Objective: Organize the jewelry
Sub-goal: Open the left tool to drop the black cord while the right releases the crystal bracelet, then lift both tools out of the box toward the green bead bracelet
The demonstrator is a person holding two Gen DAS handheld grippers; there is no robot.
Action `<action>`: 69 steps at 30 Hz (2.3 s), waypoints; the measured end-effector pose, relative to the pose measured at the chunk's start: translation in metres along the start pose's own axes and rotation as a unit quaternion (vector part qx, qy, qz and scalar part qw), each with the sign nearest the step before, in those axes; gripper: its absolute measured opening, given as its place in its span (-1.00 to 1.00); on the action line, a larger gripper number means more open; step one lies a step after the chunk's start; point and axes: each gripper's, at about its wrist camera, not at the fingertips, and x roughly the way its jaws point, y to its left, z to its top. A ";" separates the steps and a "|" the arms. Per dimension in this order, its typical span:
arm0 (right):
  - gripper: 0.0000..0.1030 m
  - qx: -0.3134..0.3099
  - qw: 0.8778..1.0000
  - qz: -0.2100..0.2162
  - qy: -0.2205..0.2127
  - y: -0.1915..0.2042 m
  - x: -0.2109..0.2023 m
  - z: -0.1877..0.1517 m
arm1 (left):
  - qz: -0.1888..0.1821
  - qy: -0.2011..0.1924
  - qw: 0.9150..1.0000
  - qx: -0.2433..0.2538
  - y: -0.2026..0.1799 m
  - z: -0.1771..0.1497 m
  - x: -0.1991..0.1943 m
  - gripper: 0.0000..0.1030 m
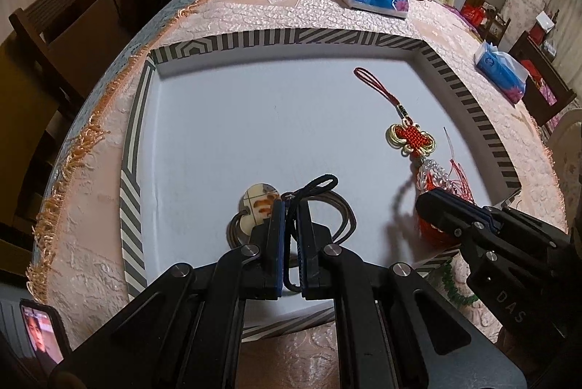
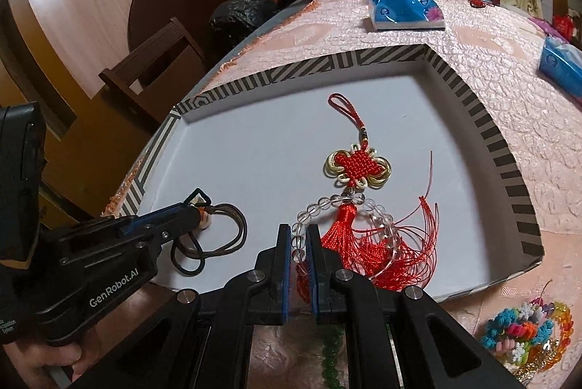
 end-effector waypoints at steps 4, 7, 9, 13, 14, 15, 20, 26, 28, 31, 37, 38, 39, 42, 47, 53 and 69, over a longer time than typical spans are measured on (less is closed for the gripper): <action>-0.86 0.002 1.000 -0.003 0.002 0.001 -0.001 0.001 | 0.006 0.001 1.000 0.003 -0.001 -0.001 0.001 -0.89; -0.86 0.003 1.000 -0.004 0.001 0.000 -0.003 0.001 | 0.007 0.001 1.000 0.003 -0.002 -0.001 0.001 -0.68; -0.85 0.000 1.000 -0.008 -0.003 0.001 -0.005 0.002 | 0.008 -0.002 1.000 0.001 -0.002 -0.001 -0.001 -0.37; -0.77 -0.009 1.000 -0.013 -0.010 0.004 -0.011 0.003 | 0.009 -0.010 1.000 -0.005 0.000 0.000 -0.003 -0.19; -0.75 -0.009 1.000 -0.014 -0.011 0.005 -0.012 0.004 | 0.010 -0.010 1.000 -0.006 0.000 0.000 -0.004 -0.11; -0.74 -0.011 1.000 -0.014 -0.014 0.005 -0.015 0.004 | 0.012 -0.012 1.000 -0.008 0.001 0.000 -0.004 -0.06; -0.21 -0.024 0.998 -0.035 -0.039 0.007 -0.031 0.004 | 0.016 -0.019 1.000 -0.016 0.005 0.000 -0.007 0.04; -0.21 -0.031 0.996 -0.053 -0.057 -0.002 -0.059 0.000 | 0.016 -0.026 0.999 -0.021 0.005 -0.002 -0.014 0.06; -0.21 -0.034 0.996 -0.061 -0.061 -0.006 -0.069 -0.004 | 0.013 -0.031 0.999 -0.019 0.004 -0.003 -0.017 0.06; -0.21 -0.036 0.994 -0.073 -0.072 -0.016 -0.090 -0.014 | 0.010 -0.040 0.999 -0.014 0.000 -0.007 -0.025 0.06; -0.17 -0.028 0.989 -0.116 -0.092 -0.051 -0.133 -0.052 | 0.004 -0.056 0.998 -0.005 -0.008 -0.013 -0.037 0.07; -0.17 -0.026 0.987 -0.131 -0.093 -0.059 -0.139 -0.062 | 0.003 -0.058 0.998 -0.002 -0.010 -0.015 -0.039 0.07; -0.17 -0.024 0.985 -0.143 -0.091 -0.066 -0.142 -0.070 | 0.002 -0.061 0.998 0.003 -0.014 -0.018 -0.042 0.07; -0.16 0.003 0.985 -0.157 -0.076 -0.092 -0.146 -0.093 | -0.010 -0.071 0.997 0.016 -0.024 -0.027 -0.052 0.07; -0.16 0.043 0.982 -0.174 -0.060 -0.126 -0.147 -0.127 | -0.037 -0.102 0.993 0.042 -0.050 -0.051 -0.077 0.07; -0.16 0.043 0.982 -0.177 -0.051 -0.132 -0.141 -0.140 | -0.052 -0.106 0.991 0.058 -0.075 -0.086 -0.088 0.17; -0.15 0.065 0.984 -0.154 -0.068 -0.136 -0.142 -0.138 | 0.001 -0.022 0.997 0.073 -0.087 -0.109 -0.031 0.19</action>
